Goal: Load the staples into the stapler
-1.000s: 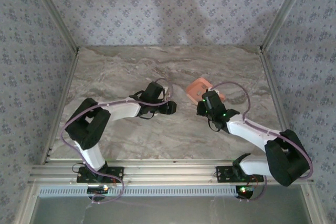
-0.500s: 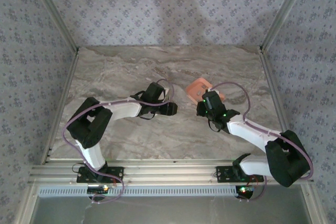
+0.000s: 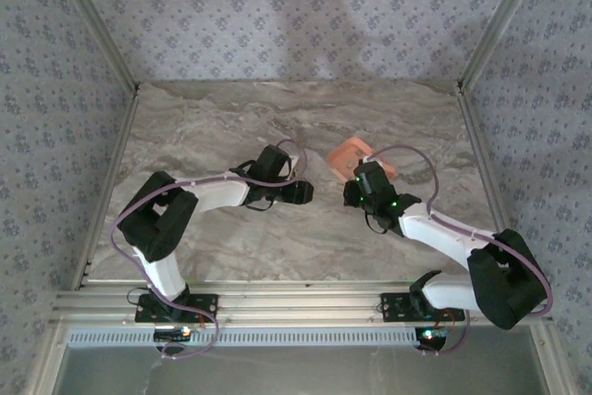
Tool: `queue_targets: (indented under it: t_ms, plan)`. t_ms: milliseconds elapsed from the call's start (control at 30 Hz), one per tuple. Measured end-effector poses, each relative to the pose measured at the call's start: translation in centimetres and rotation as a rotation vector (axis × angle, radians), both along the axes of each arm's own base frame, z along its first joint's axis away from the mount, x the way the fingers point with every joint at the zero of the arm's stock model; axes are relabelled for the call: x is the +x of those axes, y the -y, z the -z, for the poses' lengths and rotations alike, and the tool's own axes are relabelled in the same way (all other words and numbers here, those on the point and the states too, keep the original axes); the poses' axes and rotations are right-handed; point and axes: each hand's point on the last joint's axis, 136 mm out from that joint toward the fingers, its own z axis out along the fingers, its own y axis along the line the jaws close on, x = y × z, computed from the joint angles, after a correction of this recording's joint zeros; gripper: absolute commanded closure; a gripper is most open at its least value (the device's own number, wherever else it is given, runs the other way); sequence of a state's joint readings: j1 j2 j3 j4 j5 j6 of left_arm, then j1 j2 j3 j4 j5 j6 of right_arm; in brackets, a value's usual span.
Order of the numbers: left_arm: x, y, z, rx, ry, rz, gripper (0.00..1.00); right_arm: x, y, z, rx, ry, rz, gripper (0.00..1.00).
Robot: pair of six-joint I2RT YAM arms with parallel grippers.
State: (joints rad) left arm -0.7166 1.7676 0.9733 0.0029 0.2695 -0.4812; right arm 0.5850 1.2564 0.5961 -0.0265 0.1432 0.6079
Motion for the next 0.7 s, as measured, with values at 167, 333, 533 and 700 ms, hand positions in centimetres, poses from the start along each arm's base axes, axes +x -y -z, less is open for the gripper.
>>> queue_targets:
  t_ms: [167, 333, 533, 700]
  plan:
    - [-0.2, -0.6, -1.5, -0.023, 0.046, -0.016, 0.27, 0.1, -1.7, -1.2, 0.002, 0.027, -0.053, 0.85]
    - [-0.4, -2.5, -5.0, -0.054, 0.155, -0.063, 0.20, 0.7, -4.0, -2.3, -0.011, 0.049, -0.111, 0.85]
    - [-0.7, -6.7, -7.1, -0.045, 0.296, -0.184, 0.10, 1.7, -7.7, -2.2, -0.055, 0.049, -0.188, 0.85]
    - [-1.4, -10.9, -5.5, 0.020, 0.351, -0.300, 0.04, 2.5, -10.4, -1.7, -0.093, 0.045, -0.236, 0.85]
